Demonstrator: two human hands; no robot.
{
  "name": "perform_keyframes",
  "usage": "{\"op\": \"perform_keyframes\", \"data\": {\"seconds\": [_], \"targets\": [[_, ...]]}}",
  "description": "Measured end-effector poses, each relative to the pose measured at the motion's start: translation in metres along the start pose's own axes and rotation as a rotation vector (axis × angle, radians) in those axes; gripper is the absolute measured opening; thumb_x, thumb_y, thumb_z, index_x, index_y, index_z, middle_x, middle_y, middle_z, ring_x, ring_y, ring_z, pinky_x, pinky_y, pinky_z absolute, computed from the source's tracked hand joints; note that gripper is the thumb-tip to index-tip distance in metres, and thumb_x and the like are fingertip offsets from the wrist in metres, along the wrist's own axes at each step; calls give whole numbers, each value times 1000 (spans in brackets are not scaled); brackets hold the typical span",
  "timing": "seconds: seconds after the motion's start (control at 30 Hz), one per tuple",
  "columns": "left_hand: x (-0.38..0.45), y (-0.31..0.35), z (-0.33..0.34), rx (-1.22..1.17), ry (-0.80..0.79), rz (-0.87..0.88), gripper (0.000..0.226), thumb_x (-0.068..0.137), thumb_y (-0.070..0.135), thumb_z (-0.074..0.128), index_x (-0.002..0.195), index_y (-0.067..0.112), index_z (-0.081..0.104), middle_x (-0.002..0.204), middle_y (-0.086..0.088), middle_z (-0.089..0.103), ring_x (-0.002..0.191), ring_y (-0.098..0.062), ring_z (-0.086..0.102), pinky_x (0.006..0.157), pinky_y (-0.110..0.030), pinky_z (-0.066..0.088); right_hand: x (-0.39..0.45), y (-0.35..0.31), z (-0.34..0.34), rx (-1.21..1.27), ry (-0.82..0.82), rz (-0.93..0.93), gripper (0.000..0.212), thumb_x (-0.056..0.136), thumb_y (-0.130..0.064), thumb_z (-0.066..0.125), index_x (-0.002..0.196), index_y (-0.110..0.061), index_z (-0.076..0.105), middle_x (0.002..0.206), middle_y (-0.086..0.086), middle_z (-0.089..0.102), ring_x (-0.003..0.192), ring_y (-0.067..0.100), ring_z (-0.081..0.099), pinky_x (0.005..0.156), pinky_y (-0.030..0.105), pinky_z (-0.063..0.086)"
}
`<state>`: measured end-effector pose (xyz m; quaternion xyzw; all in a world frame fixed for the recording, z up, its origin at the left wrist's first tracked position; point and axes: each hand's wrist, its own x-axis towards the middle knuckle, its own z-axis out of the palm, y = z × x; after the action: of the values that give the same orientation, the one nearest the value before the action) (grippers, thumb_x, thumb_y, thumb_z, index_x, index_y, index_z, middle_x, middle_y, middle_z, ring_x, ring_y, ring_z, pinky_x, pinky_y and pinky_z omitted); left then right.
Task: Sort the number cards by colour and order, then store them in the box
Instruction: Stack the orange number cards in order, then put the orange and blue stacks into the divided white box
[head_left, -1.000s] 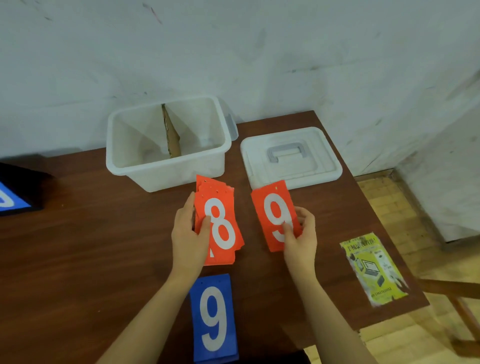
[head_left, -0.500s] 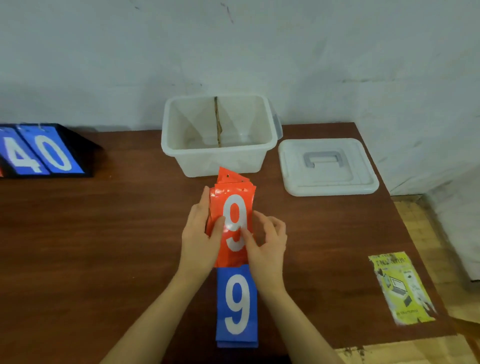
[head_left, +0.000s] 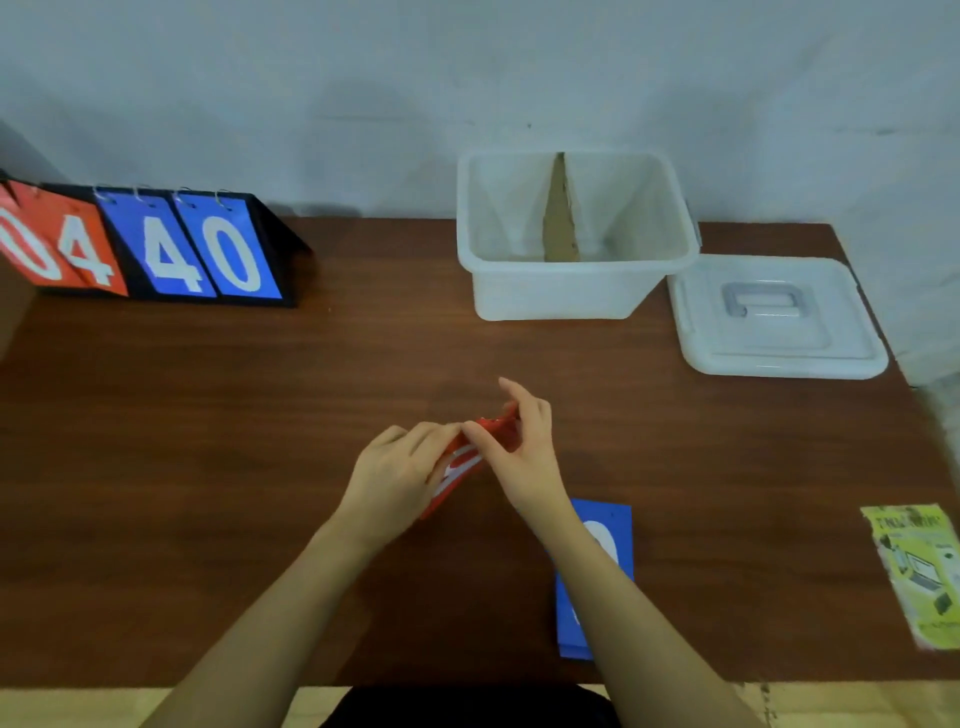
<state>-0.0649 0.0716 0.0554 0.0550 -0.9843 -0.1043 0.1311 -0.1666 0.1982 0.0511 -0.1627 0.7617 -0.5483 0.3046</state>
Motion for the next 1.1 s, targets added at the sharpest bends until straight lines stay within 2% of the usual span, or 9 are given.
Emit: {"op": "perform_keyframes", "data": {"seconds": [0.13, 0.27, 0.37, 0.53, 0.6, 0.73, 0.87, 0.97, 1.1], "targets": [[-4, -21, 0, 17, 75, 91, 26, 86, 18, 57, 108, 9, 65, 96, -2, 71, 83, -12, 67, 68, -26, 48, -3, 2, 24, 35, 140, -47, 28, 86, -26, 65, 108, -29, 48, 111, -5, 47, 104, 10, 52, 87, 21, 45], [-8, -39, 4, -14, 14, 8, 27, 88, 26, 52, 104, 11, 68, 94, -1, 71, 80, -13, 67, 68, -27, 49, -2, 8, 39, 33, 192, 20, 17, 91, -23, 57, 105, -28, 49, 103, -7, 55, 99, 4, 55, 84, 22, 47], [-15, -49, 7, 10, -64, -75, 27, 87, 31, 53, 101, 13, 68, 93, -1, 70, 81, -15, 66, 70, -30, 50, -6, 14, 52, -15, 225, 32, 22, 92, -18, 54, 100, -37, 47, 113, -8, 52, 106, 1, 51, 93, 23, 46], [-26, -60, 12, -63, -50, -166, 28, 81, 25, 66, 105, 10, 66, 93, -4, 69, 84, -18, 65, 72, -31, 51, -16, 25, 67, 101, 170, 67, 38, 93, -28, 54, 127, -34, 40, 118, -12, 52, 110, 4, 54, 90, 24, 49], [-27, -64, 11, -80, -12, -139, 25, 84, 26, 60, 102, 10, 67, 90, -3, 68, 81, -17, 64, 69, -29, 50, -19, 25, 72, 95, 160, 63, 34, 91, -24, 58, 120, -35, 44, 116, -14, 53, 110, 2, 55, 92, 25, 49], [-20, -68, 4, -62, 22, -42, 25, 77, 21, 70, 100, 11, 69, 87, -4, 68, 79, -18, 63, 68, -29, 49, -19, 20, 71, -6, 249, 35, 27, 93, -9, 51, 98, -35, 48, 100, -11, 58, 100, 1, 58, 88, 23, 51], [-24, -78, 5, -208, -63, -268, 37, 80, 15, 69, 116, 11, 62, 105, -7, 63, 97, -21, 61, 83, -34, 52, -14, 21, 65, -53, 255, 62, 20, 94, -8, 49, 106, -24, 52, 106, -10, 58, 103, -1, 55, 91, 21, 48], [-27, -77, 6, -375, -123, -414, 41, 90, 15, 55, 130, 17, 49, 126, -4, 50, 116, -15, 49, 98, -28, 42, -13, 21, 67, 62, 198, 98, 27, 94, -11, 50, 118, -25, 49, 119, -7, 54, 112, 3, 53, 94, 22, 48], [-24, -71, 7, -418, -85, -430, 42, 93, 18, 50, 134, 21, 44, 132, 0, 43, 122, -10, 43, 96, -17, 32, -9, 12, 80, 142, 237, 127, 22, 97, -25, 45, 119, -27, 47, 119, -10, 53, 112, 5, 54, 95, 26, 48]]}}
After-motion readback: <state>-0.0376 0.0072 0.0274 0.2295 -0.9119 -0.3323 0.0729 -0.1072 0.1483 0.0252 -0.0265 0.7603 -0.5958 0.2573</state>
